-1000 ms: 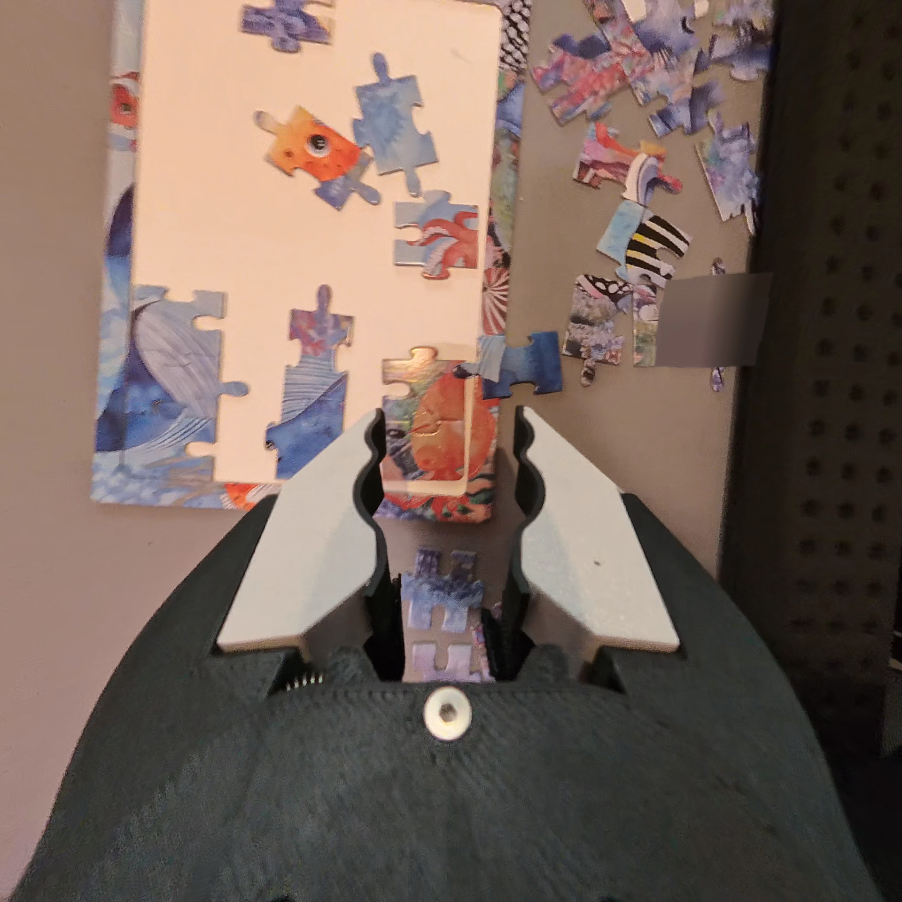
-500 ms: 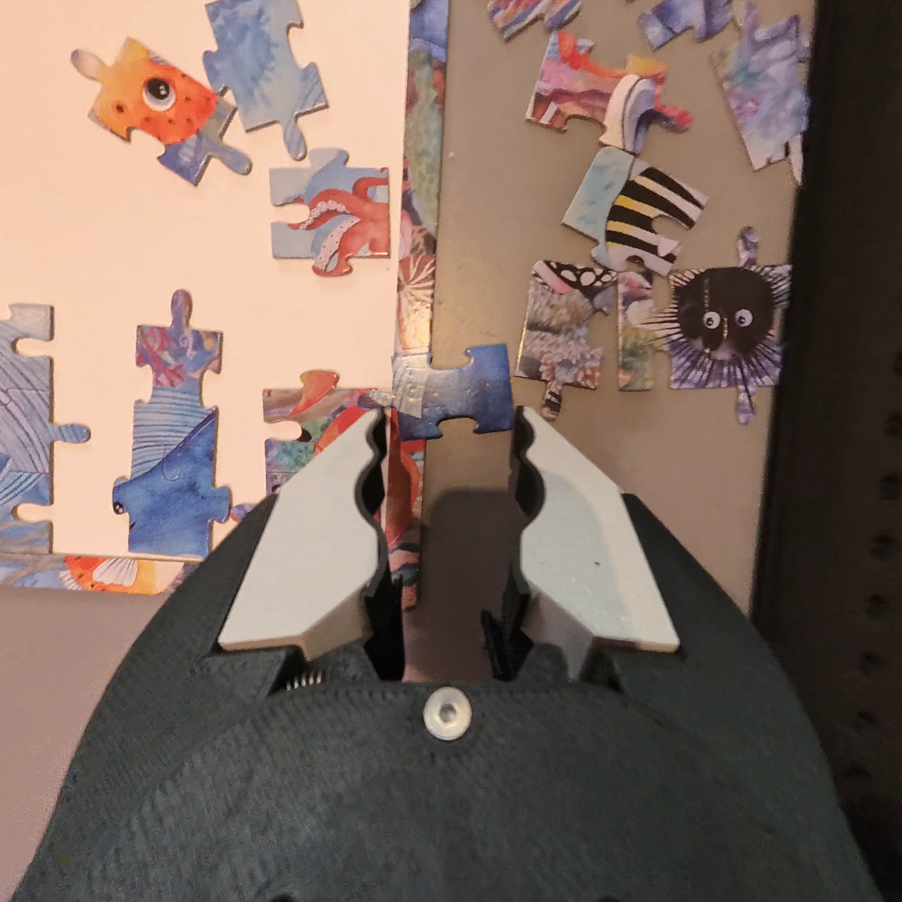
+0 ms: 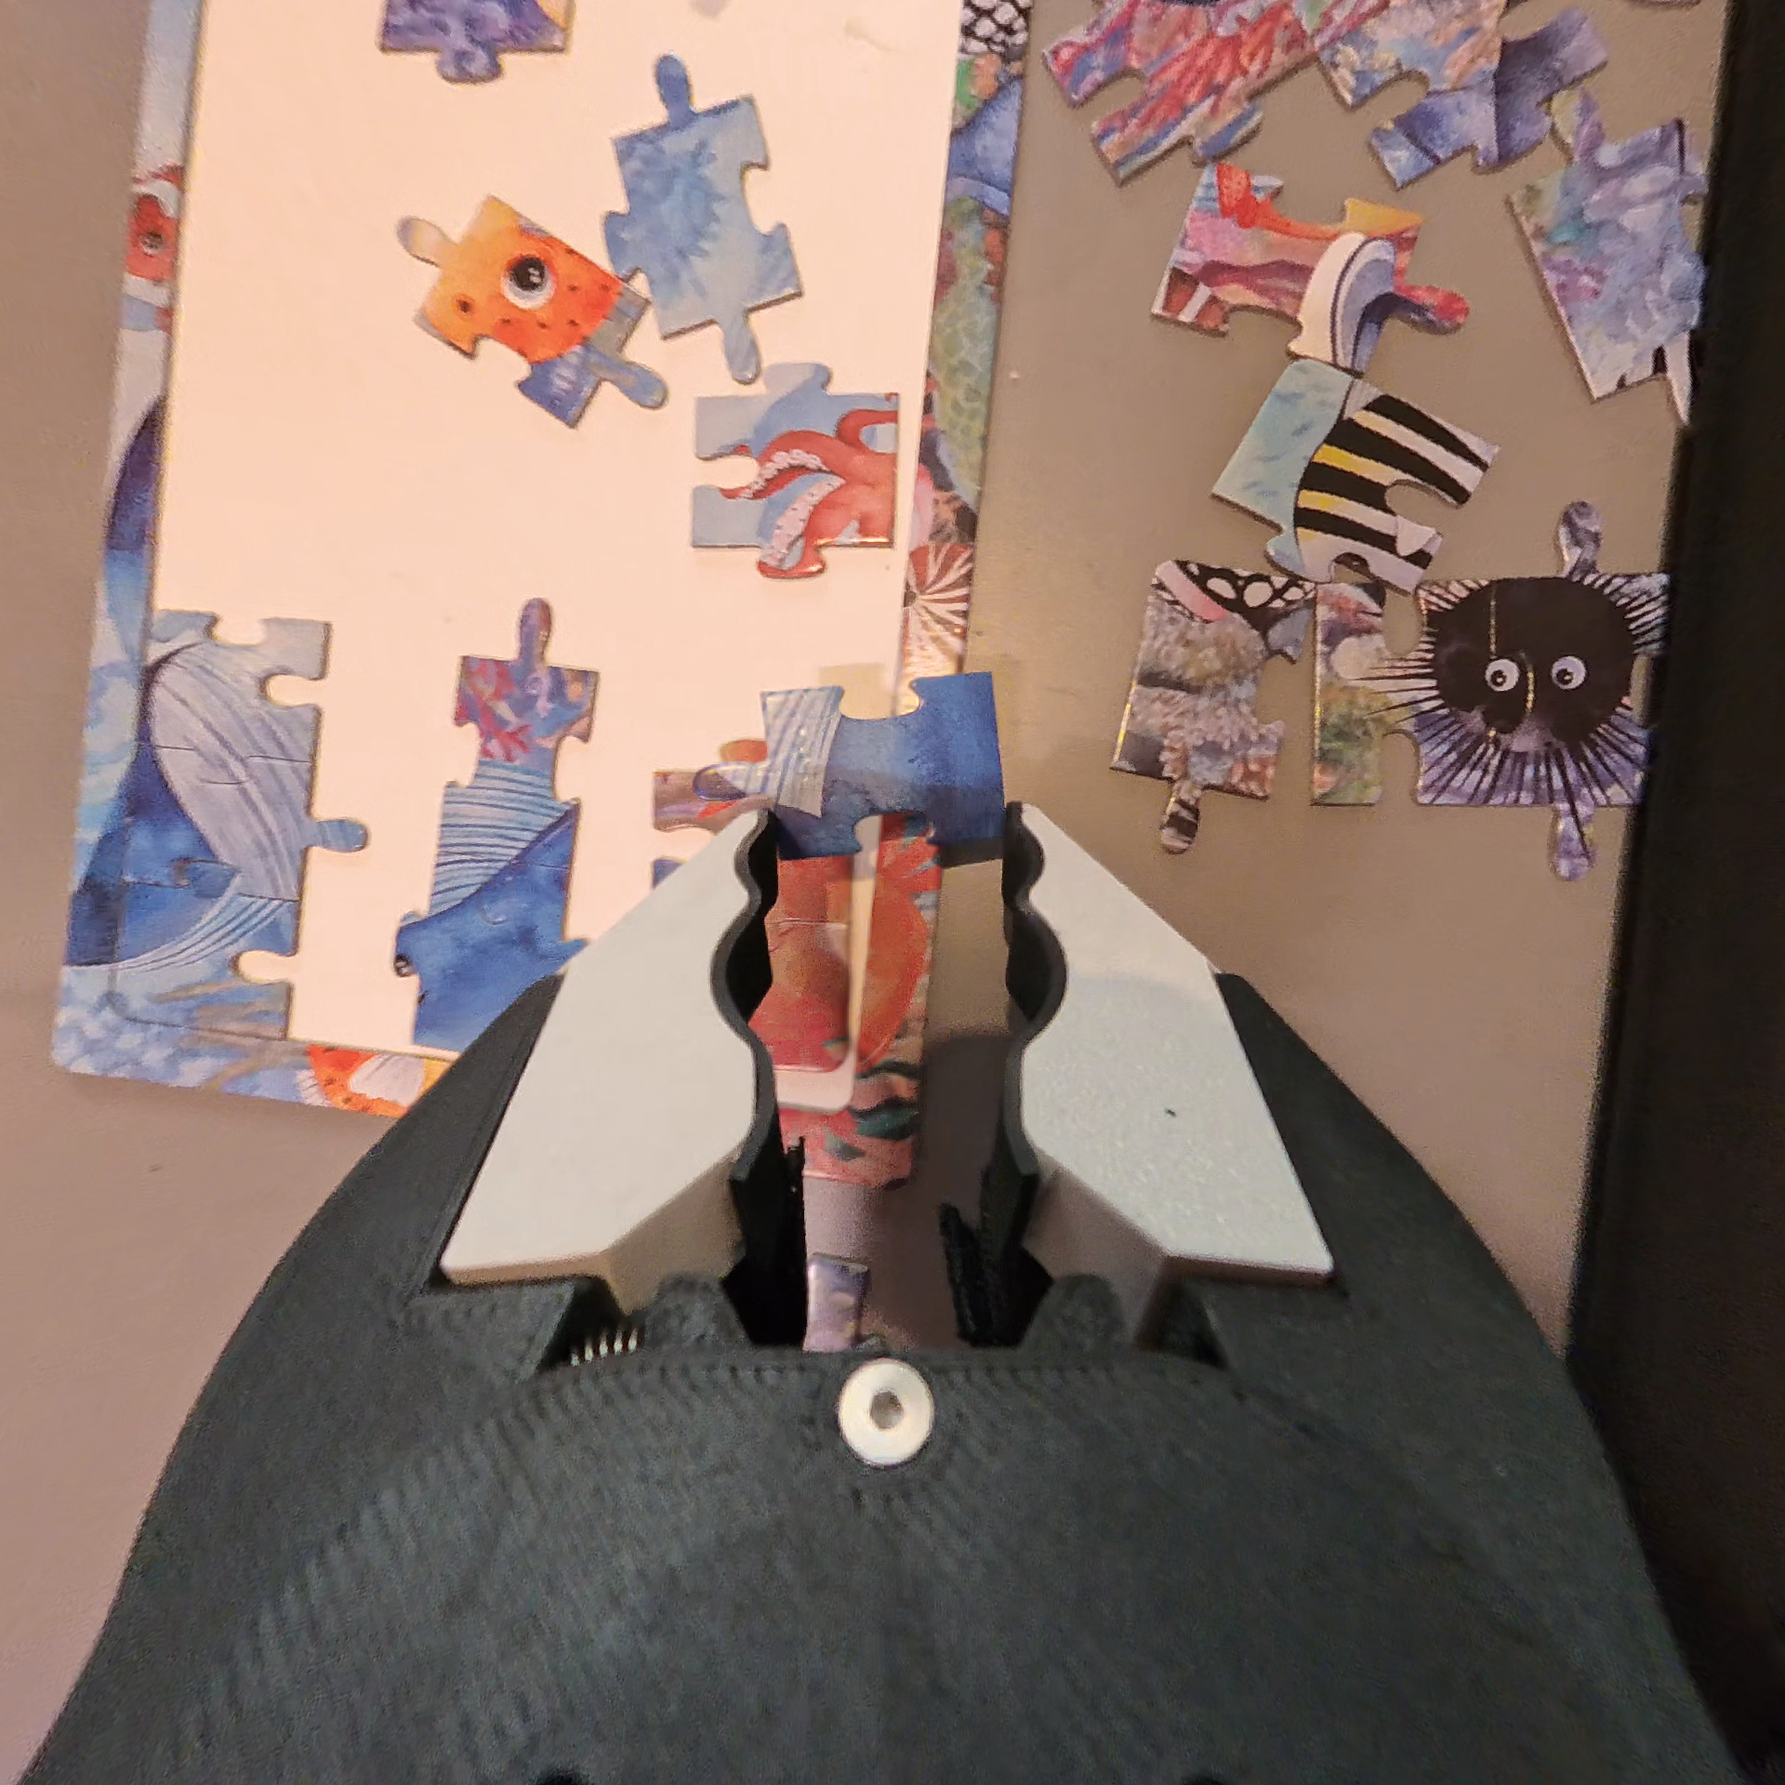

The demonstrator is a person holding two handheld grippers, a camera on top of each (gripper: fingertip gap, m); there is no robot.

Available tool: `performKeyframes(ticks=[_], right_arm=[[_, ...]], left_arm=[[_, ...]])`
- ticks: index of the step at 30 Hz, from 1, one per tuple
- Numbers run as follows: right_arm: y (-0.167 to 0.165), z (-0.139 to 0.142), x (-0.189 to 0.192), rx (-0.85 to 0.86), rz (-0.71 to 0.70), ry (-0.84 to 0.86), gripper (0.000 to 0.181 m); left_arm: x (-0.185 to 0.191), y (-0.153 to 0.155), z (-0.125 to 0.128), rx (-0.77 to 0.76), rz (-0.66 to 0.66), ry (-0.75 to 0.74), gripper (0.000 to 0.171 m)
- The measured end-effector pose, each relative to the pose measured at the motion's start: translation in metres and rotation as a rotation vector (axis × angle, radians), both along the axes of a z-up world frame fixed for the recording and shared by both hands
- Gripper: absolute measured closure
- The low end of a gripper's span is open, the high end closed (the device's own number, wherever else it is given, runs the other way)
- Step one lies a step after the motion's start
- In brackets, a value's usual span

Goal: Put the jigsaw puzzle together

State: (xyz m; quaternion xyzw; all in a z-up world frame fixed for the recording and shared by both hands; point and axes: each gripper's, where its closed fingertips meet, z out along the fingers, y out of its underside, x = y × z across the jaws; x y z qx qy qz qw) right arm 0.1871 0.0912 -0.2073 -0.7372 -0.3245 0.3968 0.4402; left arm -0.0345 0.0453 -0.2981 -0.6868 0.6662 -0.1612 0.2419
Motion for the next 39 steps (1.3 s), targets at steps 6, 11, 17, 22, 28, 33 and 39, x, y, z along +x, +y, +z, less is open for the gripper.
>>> performKeyframes(ticks=[6, 11, 17, 22, 28, 33, 39], right_arm=[[-0.002, -0.006, -0.007, -0.008, 0.020, -0.016, 0.181], [-0.002, -0.012, -0.012, -0.019, 0.032, -0.036, 0.181], [-0.003, -0.016, -0.016, -0.023, 0.043, -0.050, 0.181], [-0.003, -0.020, -0.019, -0.031, 0.053, -0.065, 0.181], [-0.004, -0.025, -0.023, -0.039, 0.068, -0.081, 0.181], [-0.004, -0.027, -0.025, -0.044, 0.077, -0.091, 0.181], [-0.004, -0.029, -0.025, -0.049, 0.080, -0.095, 0.181]], left_arm=[[-0.004, 0.020, 0.012, 0.054, -0.014, 0.009, 0.127], [-0.010, 0.041, 0.014, 0.080, -0.033, 0.065, 0.126], [-0.017, 0.071, 0.011, 0.054, -0.087, 0.133, 0.126], [-0.010, 0.089, 0.007, 0.002, -0.121, 0.107, 0.126], [0.007, 0.100, 0.000, -0.042, -0.165, 0.114, 0.126], [0.013, 0.107, -0.004, -0.084, -0.194, 0.118, 0.126], [0.014, 0.113, -0.013, -0.139, -0.201, 0.138, 0.126]])
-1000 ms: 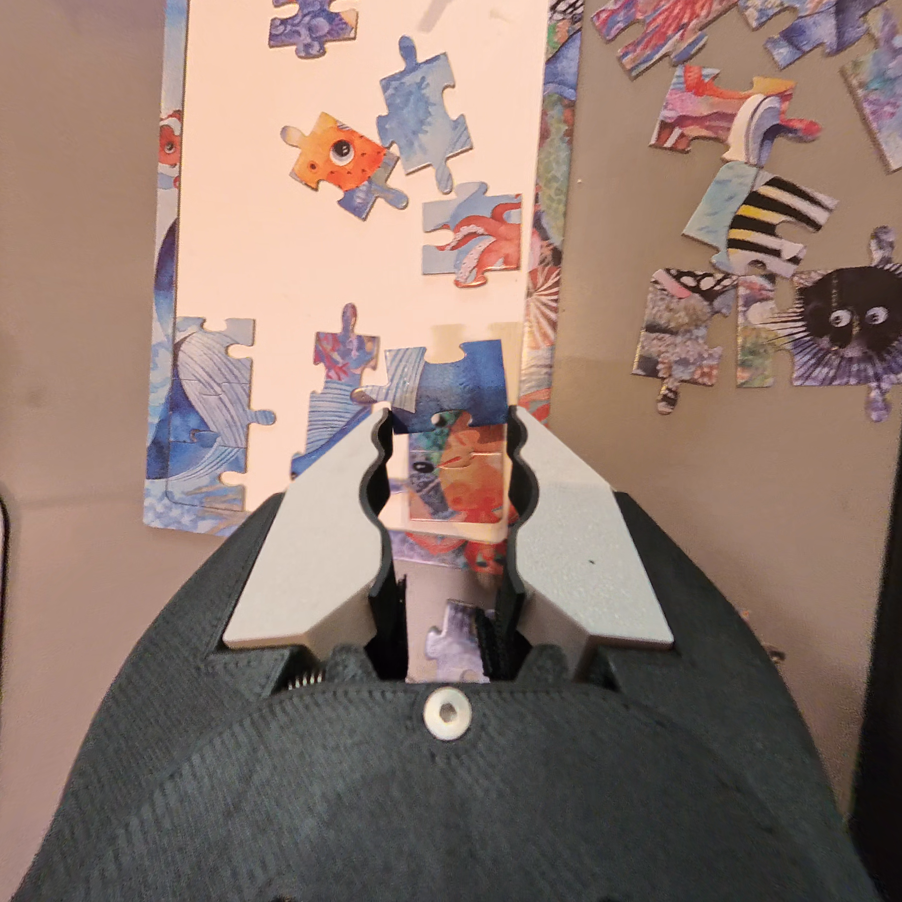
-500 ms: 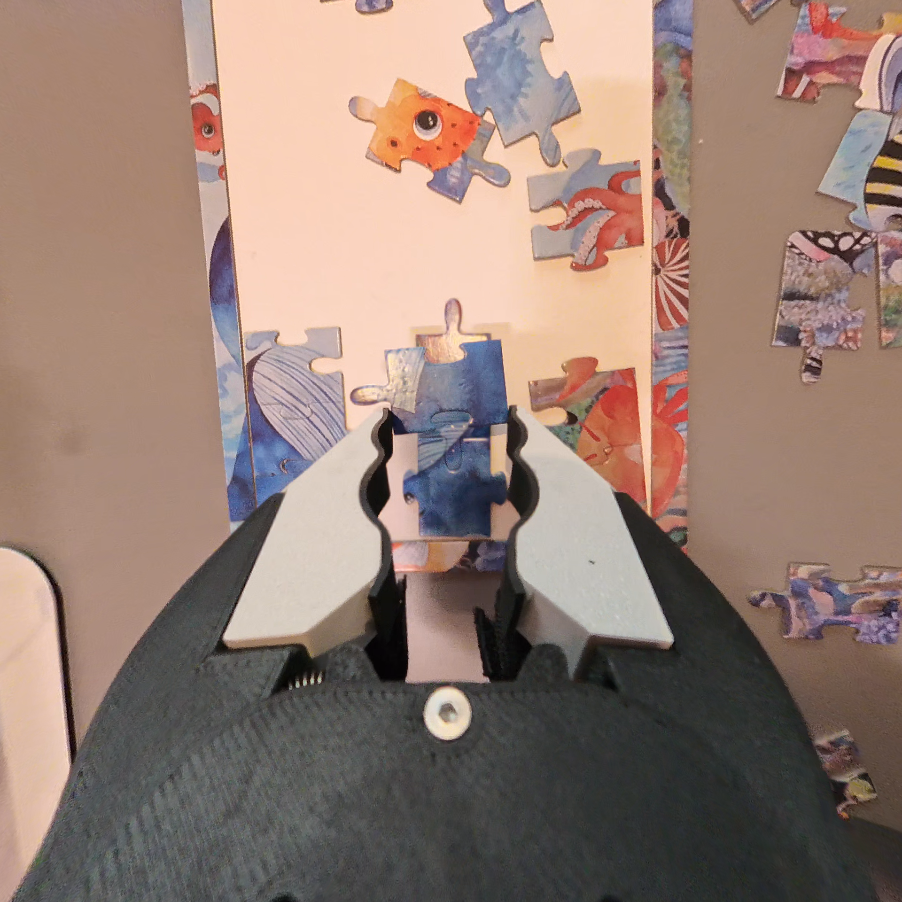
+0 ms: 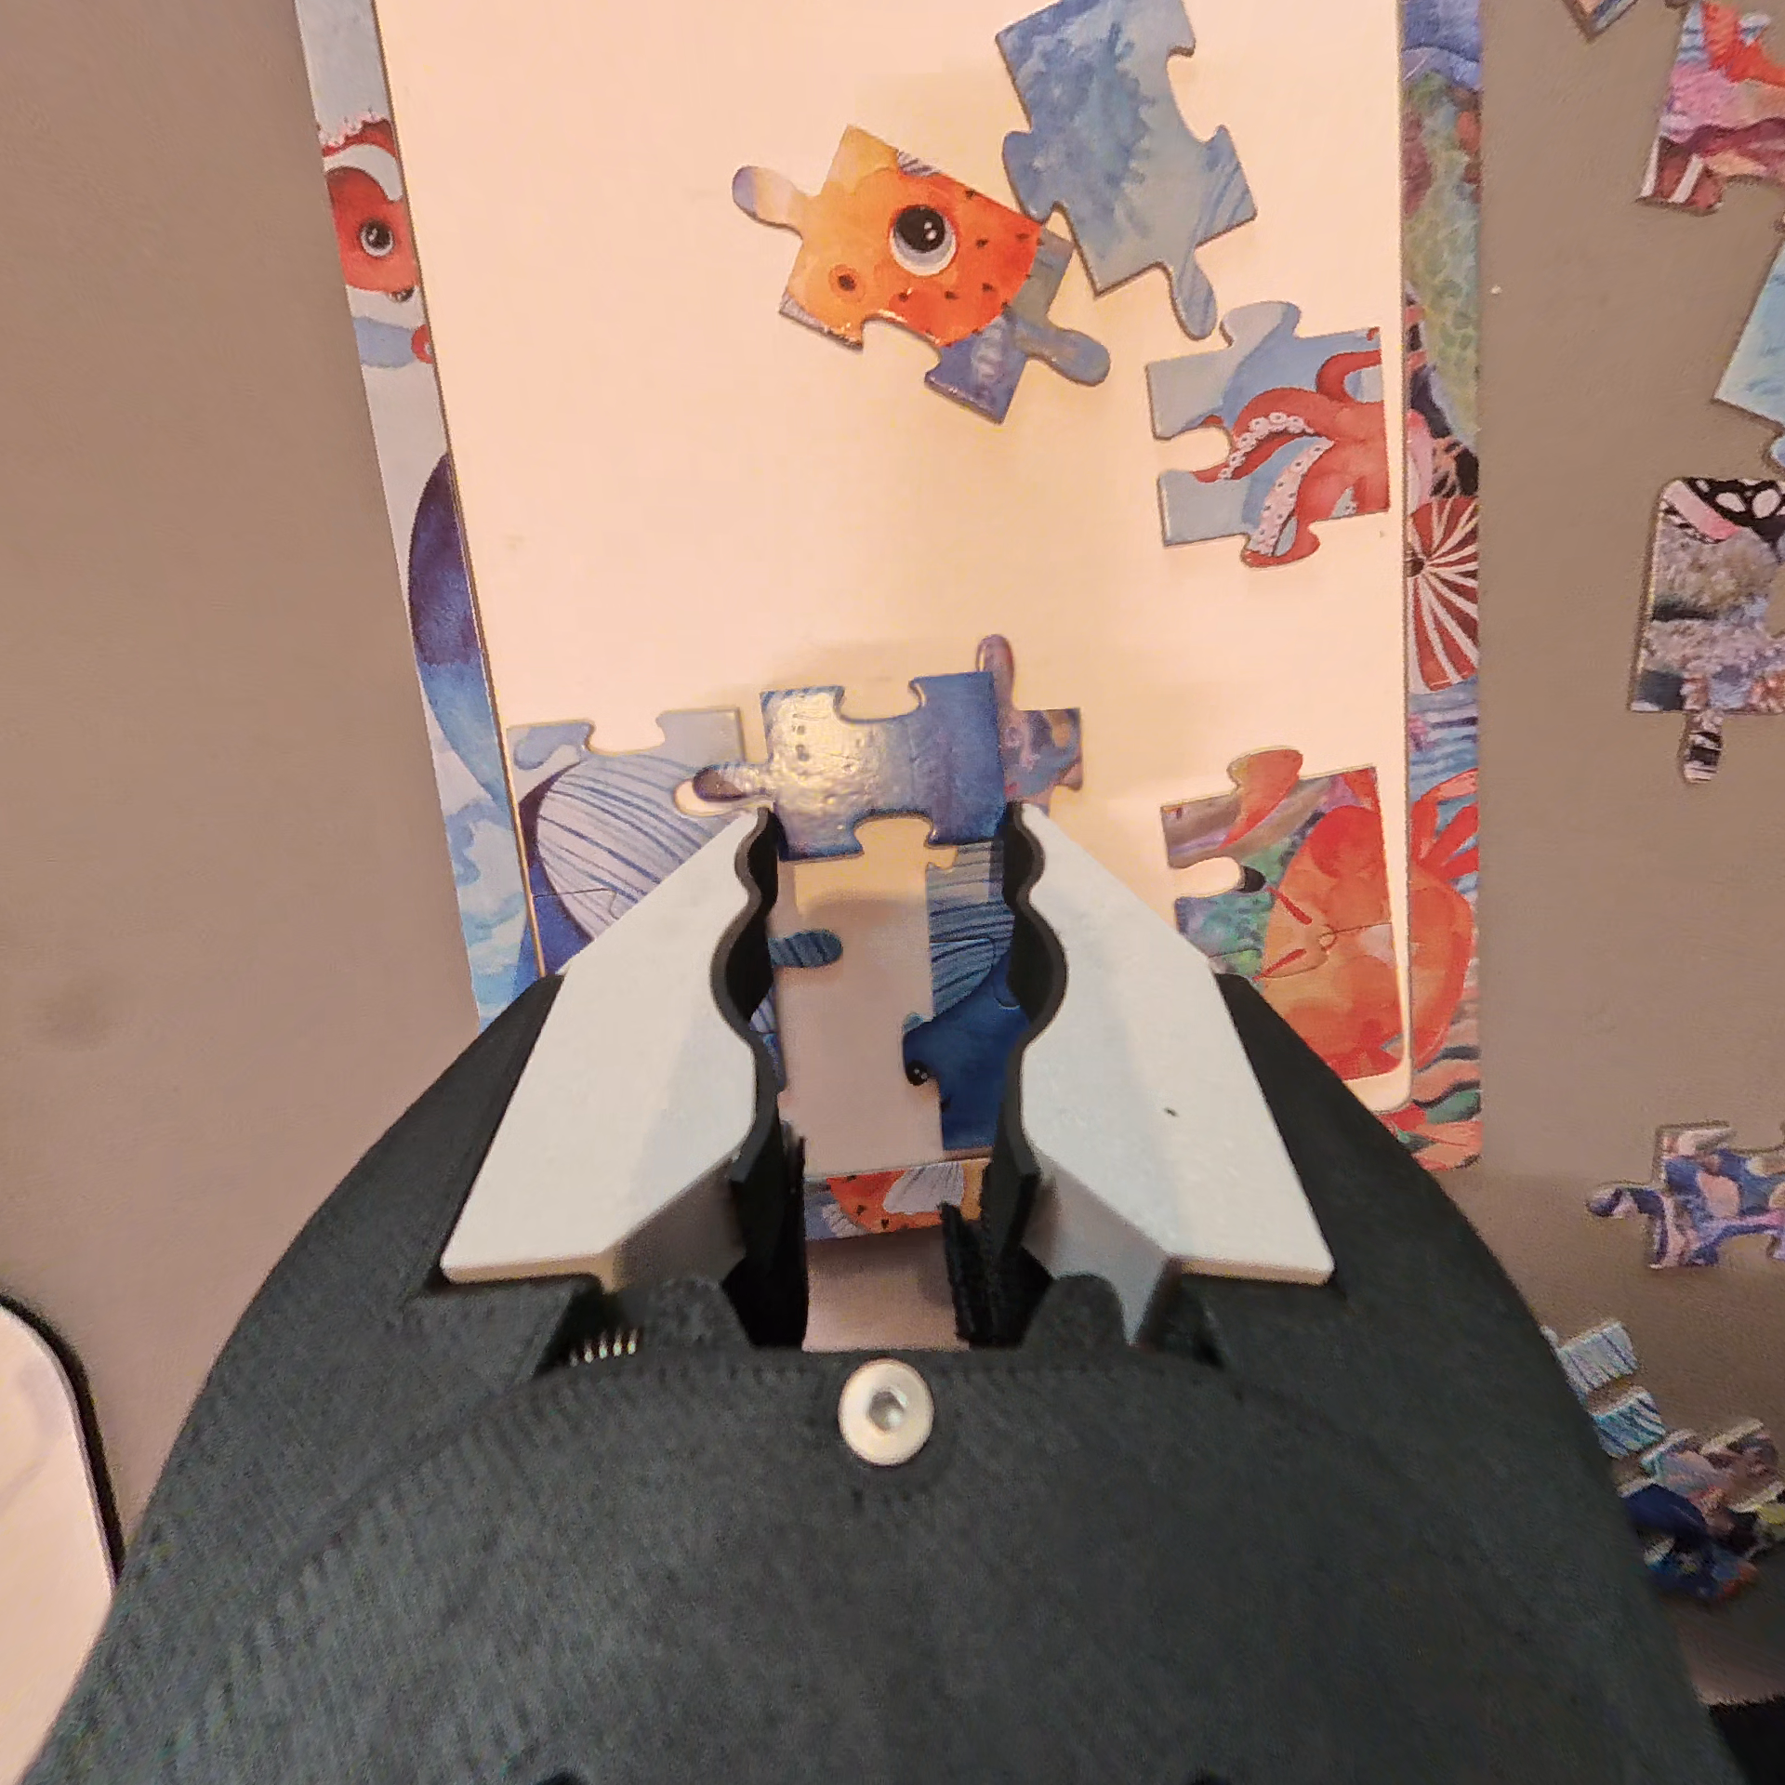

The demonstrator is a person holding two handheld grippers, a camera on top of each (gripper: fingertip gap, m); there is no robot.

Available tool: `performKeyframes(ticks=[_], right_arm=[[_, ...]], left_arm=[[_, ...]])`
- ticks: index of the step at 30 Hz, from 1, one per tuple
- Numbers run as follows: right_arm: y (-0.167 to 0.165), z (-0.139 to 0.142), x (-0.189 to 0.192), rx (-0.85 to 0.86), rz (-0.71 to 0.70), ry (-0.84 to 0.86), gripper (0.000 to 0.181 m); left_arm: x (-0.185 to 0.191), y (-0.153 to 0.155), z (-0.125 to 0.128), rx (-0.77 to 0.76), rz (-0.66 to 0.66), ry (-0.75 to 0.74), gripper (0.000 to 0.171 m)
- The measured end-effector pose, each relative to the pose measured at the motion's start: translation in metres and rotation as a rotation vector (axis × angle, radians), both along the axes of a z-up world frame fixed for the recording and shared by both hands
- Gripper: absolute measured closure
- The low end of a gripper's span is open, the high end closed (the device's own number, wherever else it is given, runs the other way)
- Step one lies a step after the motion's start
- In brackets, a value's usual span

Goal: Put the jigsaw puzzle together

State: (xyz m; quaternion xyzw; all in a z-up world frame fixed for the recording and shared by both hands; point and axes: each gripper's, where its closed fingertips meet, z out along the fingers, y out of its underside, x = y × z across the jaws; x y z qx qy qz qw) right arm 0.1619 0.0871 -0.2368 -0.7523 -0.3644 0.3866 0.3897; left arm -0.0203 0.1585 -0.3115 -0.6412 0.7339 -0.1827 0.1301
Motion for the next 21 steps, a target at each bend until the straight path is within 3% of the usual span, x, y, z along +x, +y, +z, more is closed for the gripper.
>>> performKeyframes(ticks=[21], right_arm=[[-0.0019, 0.0059, 0.0002, 0.018, 0.004, 0.007, 0.181]], left_arm=[[-0.0013, 0.0069, 0.0006, 0.021, 0.044, -0.007, 0.130]])
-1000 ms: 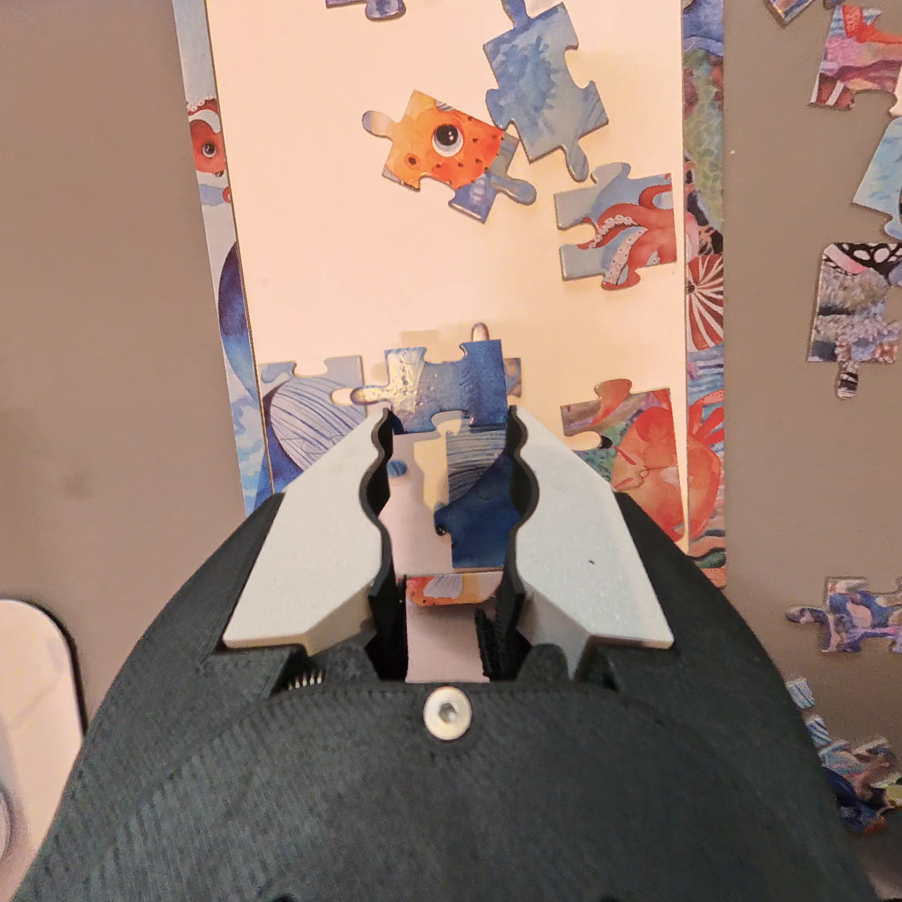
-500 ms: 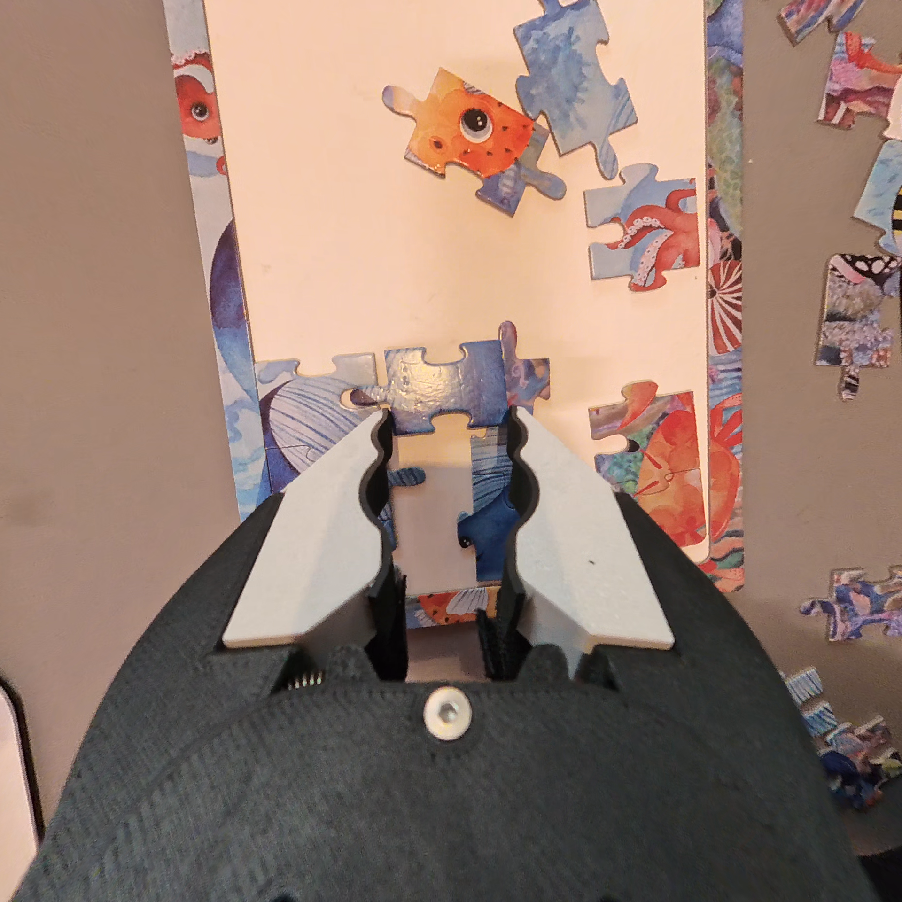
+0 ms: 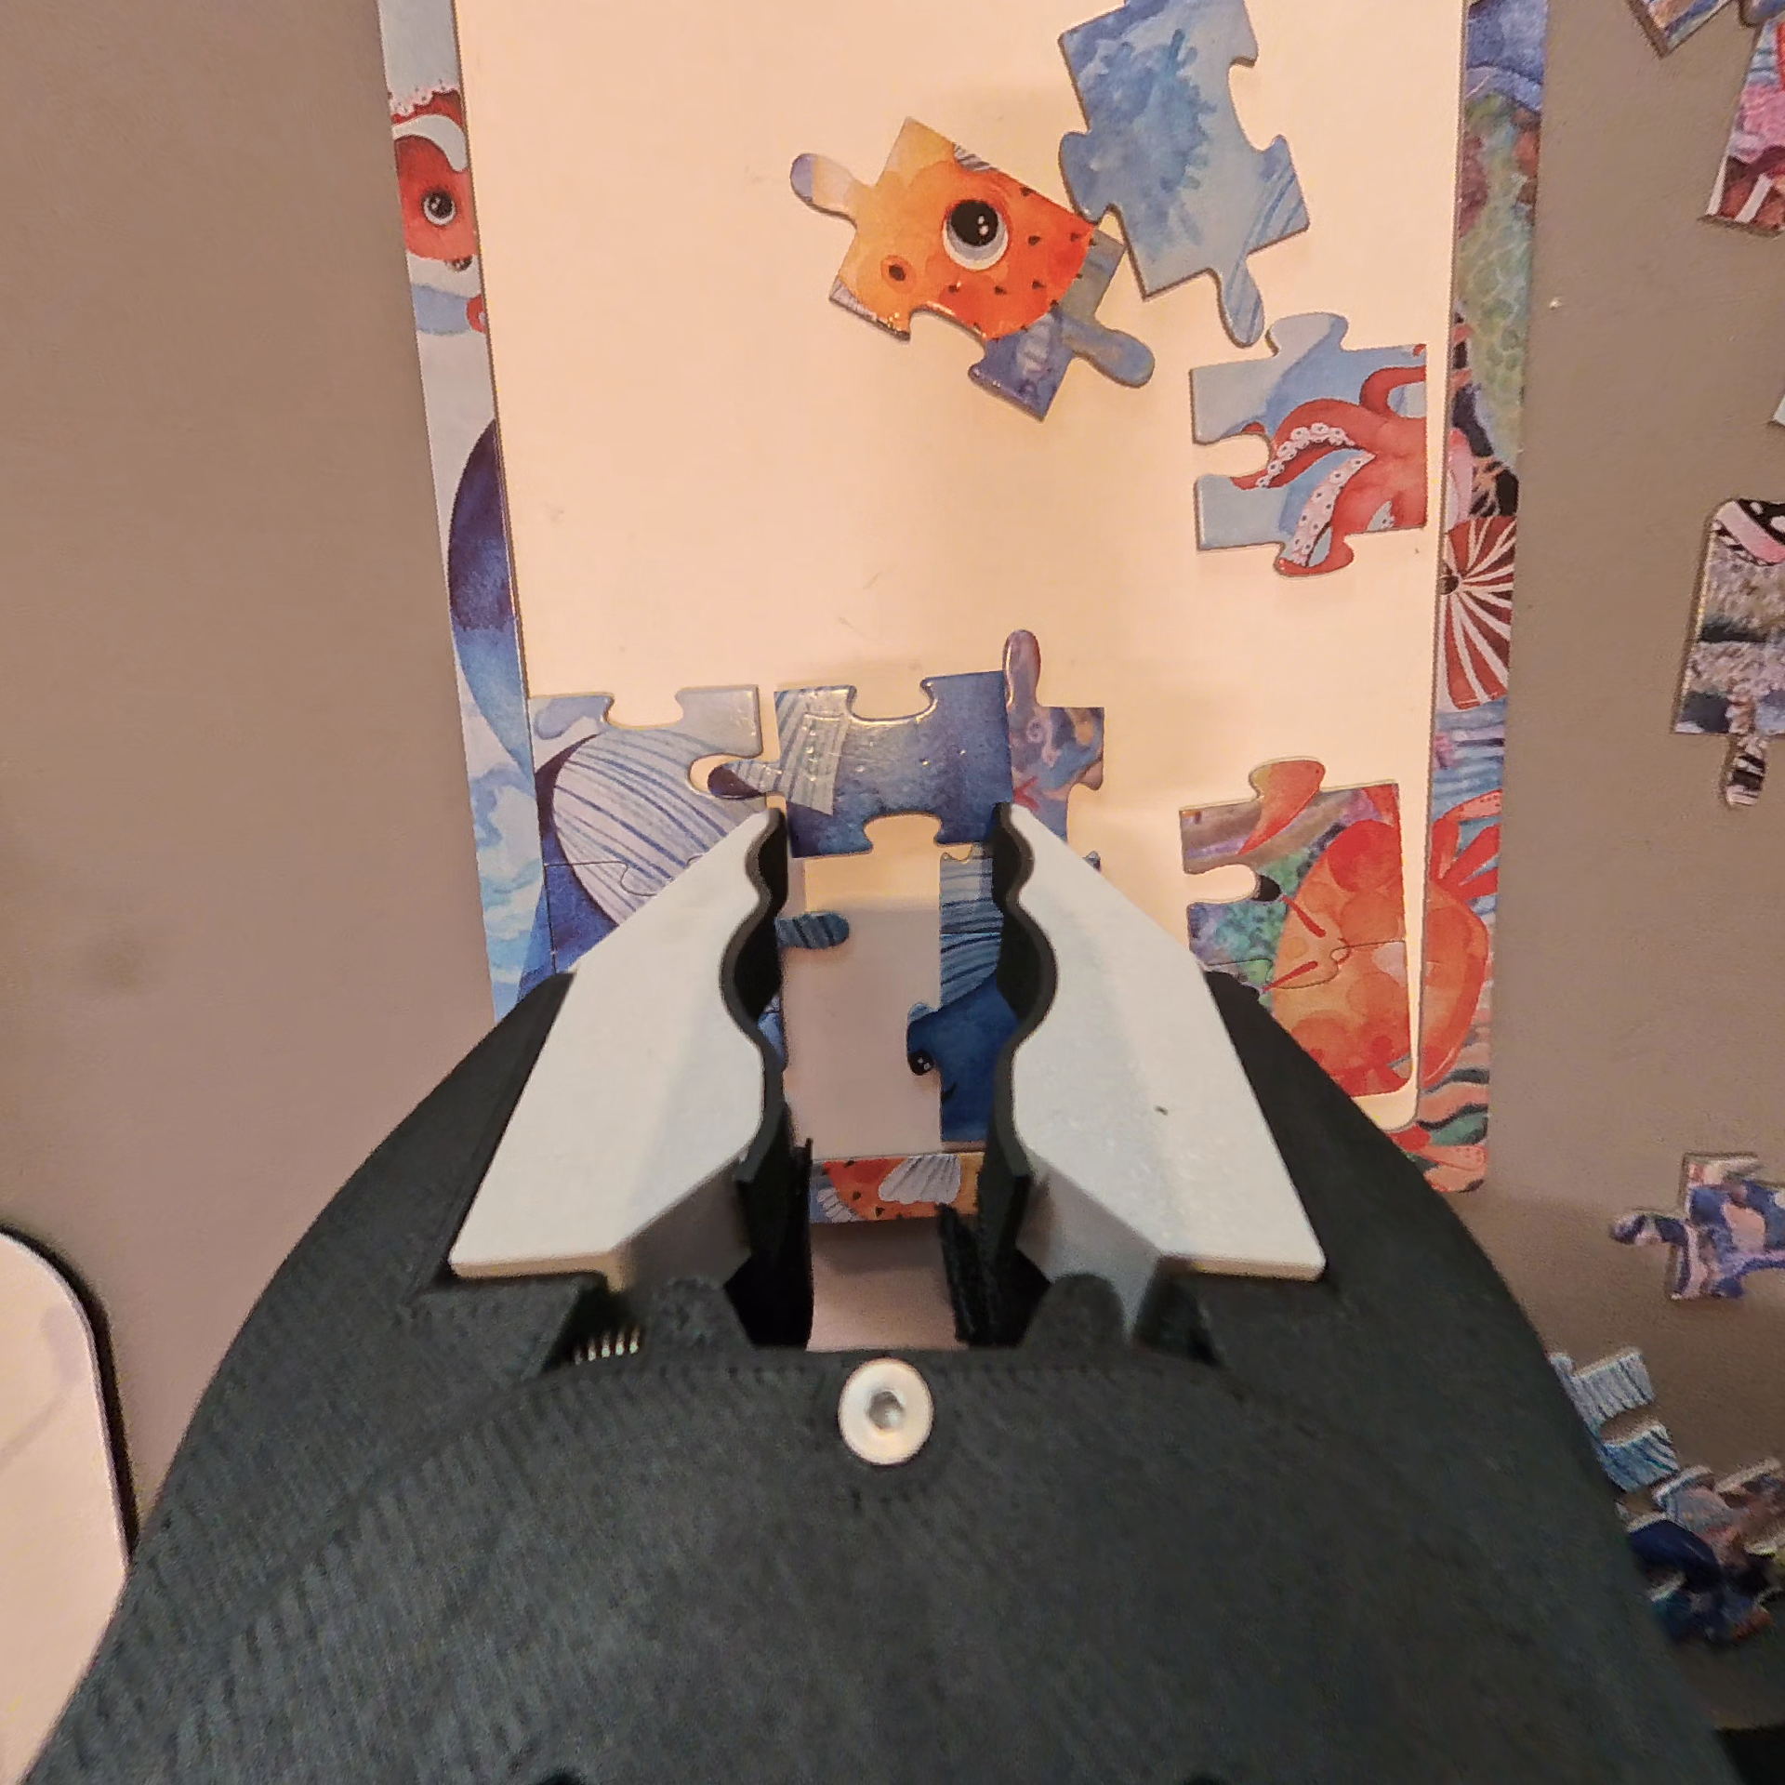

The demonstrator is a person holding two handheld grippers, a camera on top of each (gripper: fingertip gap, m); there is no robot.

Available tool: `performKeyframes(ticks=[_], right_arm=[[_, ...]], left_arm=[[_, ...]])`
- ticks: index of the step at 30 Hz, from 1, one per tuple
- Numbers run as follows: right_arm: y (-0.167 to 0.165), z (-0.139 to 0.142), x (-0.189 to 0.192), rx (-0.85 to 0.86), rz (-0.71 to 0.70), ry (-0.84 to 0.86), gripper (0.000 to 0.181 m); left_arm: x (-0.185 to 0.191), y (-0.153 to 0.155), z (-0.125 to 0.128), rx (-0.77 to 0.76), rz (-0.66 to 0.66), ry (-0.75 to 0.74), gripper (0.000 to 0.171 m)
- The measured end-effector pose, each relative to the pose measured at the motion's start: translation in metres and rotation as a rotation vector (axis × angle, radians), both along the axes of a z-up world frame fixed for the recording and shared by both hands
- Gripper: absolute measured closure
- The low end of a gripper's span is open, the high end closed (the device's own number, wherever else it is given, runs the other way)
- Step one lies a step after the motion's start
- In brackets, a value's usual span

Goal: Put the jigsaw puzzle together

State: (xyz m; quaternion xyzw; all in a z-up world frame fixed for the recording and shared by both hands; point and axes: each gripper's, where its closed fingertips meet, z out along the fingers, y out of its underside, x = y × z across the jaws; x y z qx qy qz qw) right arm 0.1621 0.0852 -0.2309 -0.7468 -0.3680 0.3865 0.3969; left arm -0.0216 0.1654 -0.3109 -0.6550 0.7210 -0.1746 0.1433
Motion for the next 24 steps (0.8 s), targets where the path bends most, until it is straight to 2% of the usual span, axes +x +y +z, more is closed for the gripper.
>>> performKeyframes(ticks=[12, 15, 19, 24], right_arm=[[0.000, 0.000, 0.001, 0.002, -0.003, -0.002, 0.181], [0.000, 0.001, 0.002, 0.003, -0.004, 0.001, 0.181], [0.000, 0.001, 0.002, 0.004, -0.005, 0.000, 0.181], [0.001, 0.000, 0.003, 0.003, -0.007, -0.001, 0.181]], left_arm=[[0.001, 0.006, 0.000, 0.032, 0.031, 0.006, 0.135], [0.001, 0.002, 0.004, 0.013, 0.024, -0.007, 0.124], [-0.006, -0.007, 0.002, -0.028, 0.022, 0.041, 0.098], [-0.016, -0.017, 0.002, -0.045, 0.008, 0.087, 0.098]])
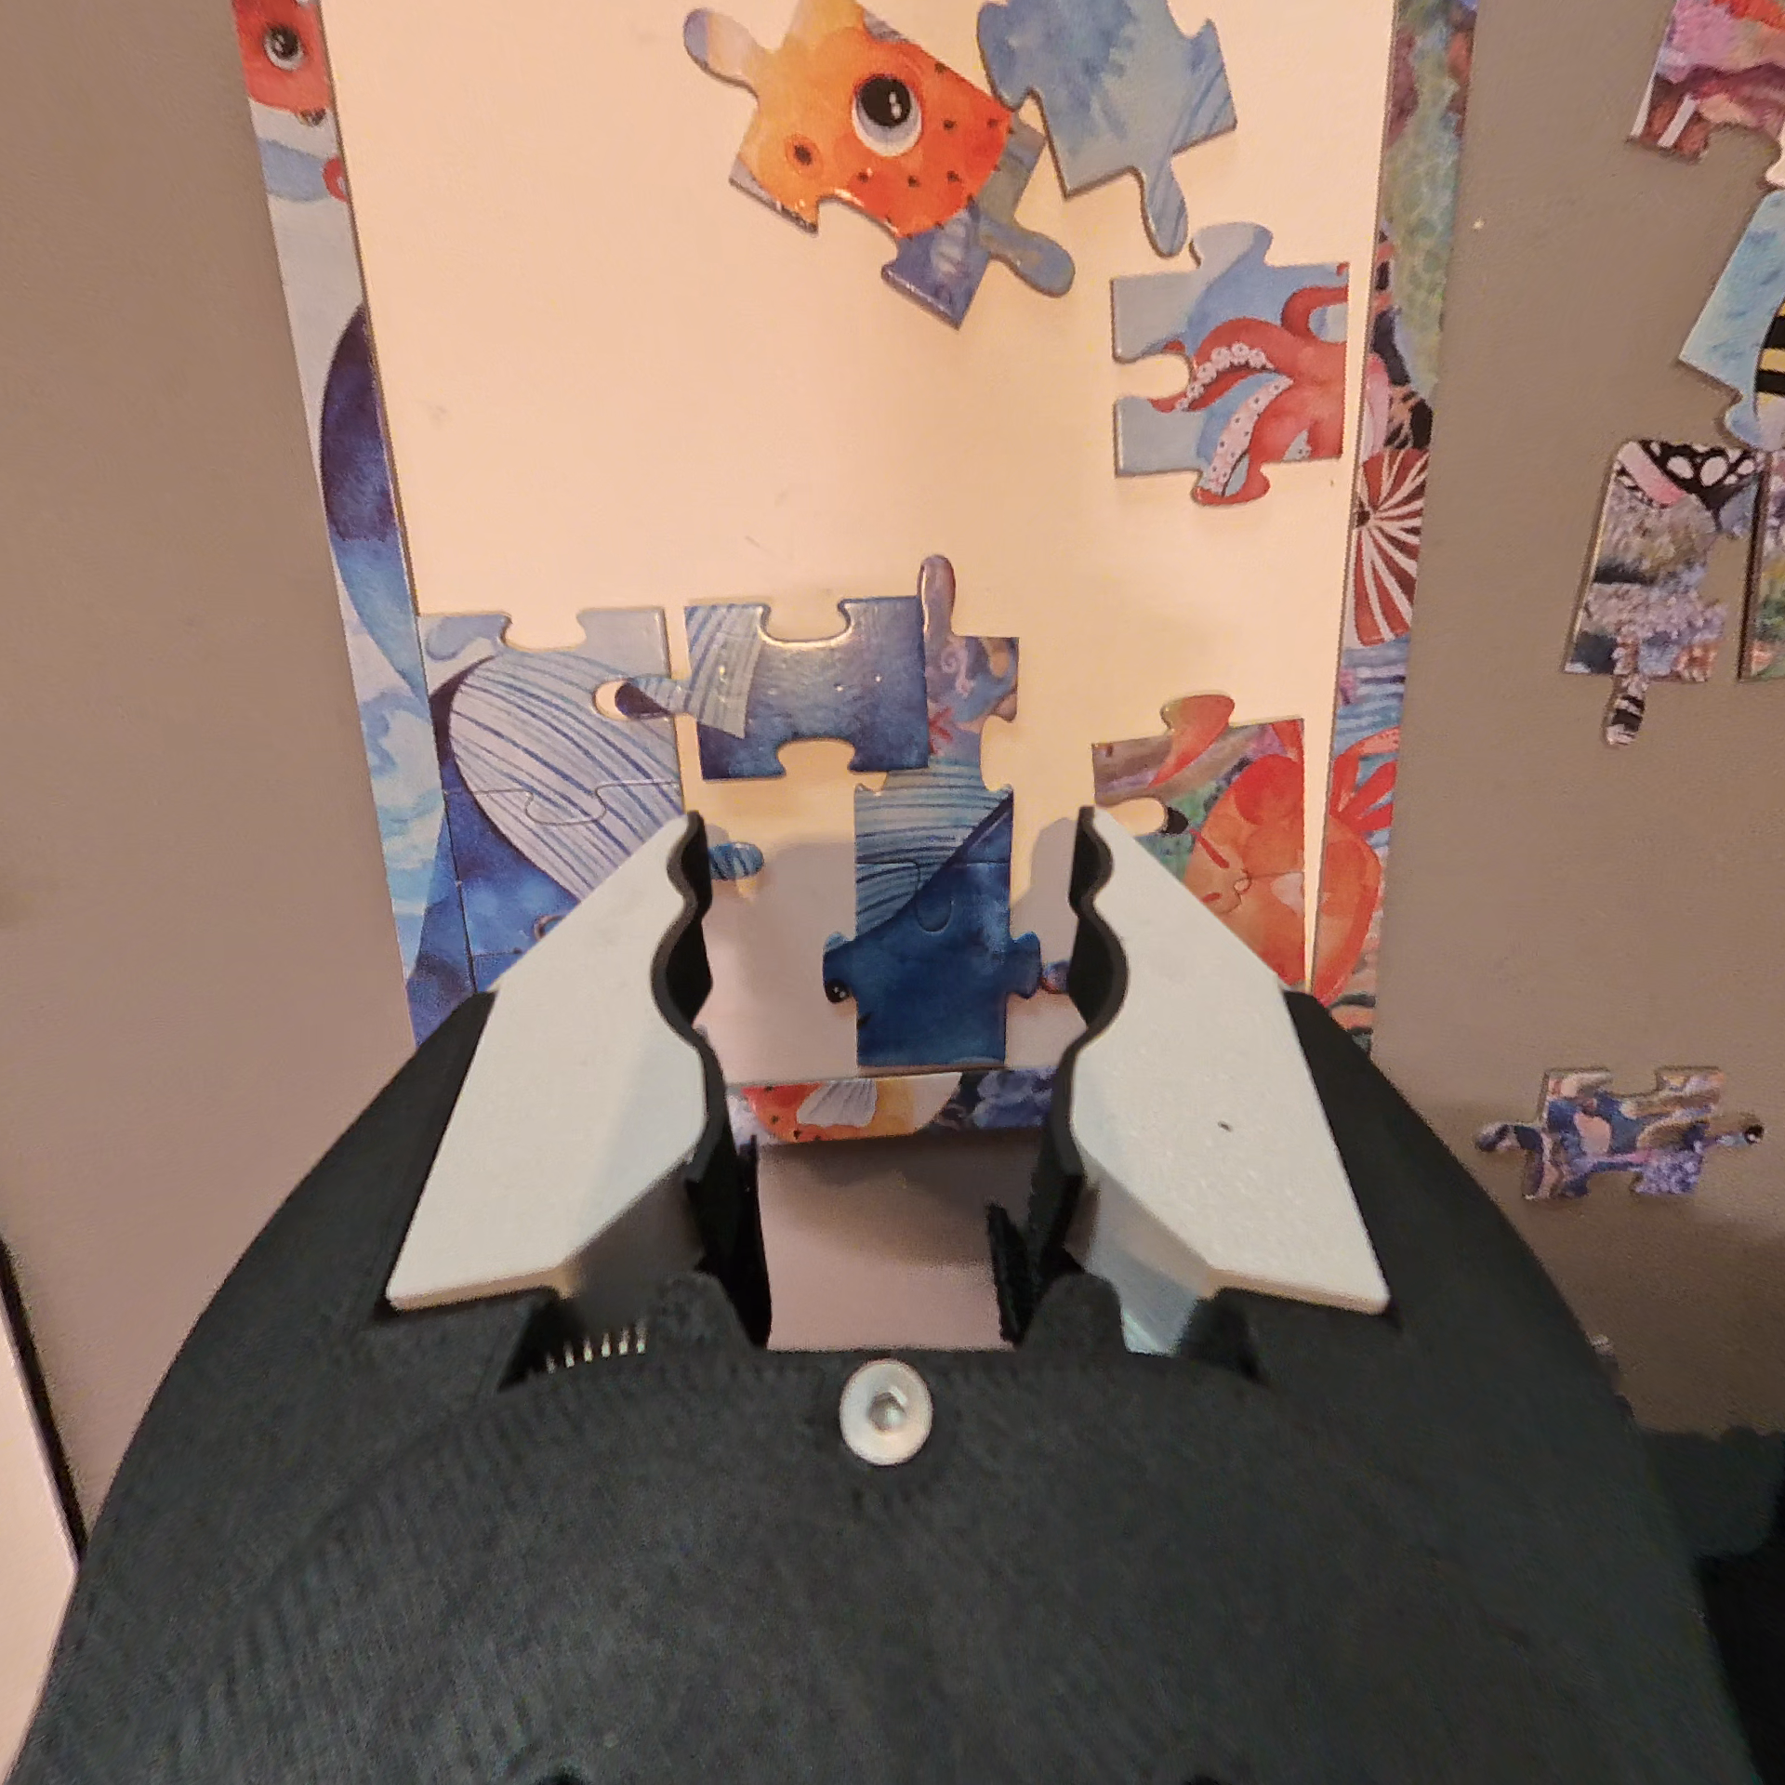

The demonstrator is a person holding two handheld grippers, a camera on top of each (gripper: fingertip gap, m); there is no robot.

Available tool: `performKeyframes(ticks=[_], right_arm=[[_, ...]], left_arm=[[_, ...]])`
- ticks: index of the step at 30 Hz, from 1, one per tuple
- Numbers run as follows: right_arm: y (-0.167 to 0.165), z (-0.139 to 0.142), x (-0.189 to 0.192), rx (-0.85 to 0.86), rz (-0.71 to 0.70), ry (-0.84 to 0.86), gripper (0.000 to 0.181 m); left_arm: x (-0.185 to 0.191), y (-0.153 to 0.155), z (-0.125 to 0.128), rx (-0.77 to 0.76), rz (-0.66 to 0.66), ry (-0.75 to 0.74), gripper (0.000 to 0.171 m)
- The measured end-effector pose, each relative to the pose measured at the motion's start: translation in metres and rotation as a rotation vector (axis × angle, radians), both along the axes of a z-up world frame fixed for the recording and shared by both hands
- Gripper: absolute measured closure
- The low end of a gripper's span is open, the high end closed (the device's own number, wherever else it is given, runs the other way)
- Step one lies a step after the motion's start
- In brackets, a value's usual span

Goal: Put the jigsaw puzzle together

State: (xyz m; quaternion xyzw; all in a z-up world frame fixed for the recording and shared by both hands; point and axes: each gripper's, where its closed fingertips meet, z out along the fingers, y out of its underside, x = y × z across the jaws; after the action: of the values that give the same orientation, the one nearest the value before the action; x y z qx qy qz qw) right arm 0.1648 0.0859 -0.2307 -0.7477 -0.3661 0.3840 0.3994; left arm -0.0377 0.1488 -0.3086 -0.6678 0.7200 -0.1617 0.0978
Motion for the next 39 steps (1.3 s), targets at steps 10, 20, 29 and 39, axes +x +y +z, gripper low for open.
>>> performKeyframes(ticks=[10, 20, 29, 39], right_arm=[[0.001, -0.001, 0.002, -0.001, -0.004, -0.003, 0.181], [0.002, -0.004, 0.005, -0.004, -0.012, -0.009, 0.181], [-0.008, -0.011, -0.001, -0.051, 0.044, -0.027, 0.181], [-0.014, -0.031, -0.007, -0.090, 0.089, -0.098, 0.181]], left_arm=[[-0.026, -0.013, -0.003, -0.026, 0.008, 0.115, 0.114], [-0.027, -0.015, -0.005, 0.010, -0.013, 0.150, 0.147], [-0.019, -0.027, 0.003, -0.020, -0.017, 0.105, 0.132], [0.020, -0.010, -0.006, 0.133, 0.053, 0.050, 0.097]])
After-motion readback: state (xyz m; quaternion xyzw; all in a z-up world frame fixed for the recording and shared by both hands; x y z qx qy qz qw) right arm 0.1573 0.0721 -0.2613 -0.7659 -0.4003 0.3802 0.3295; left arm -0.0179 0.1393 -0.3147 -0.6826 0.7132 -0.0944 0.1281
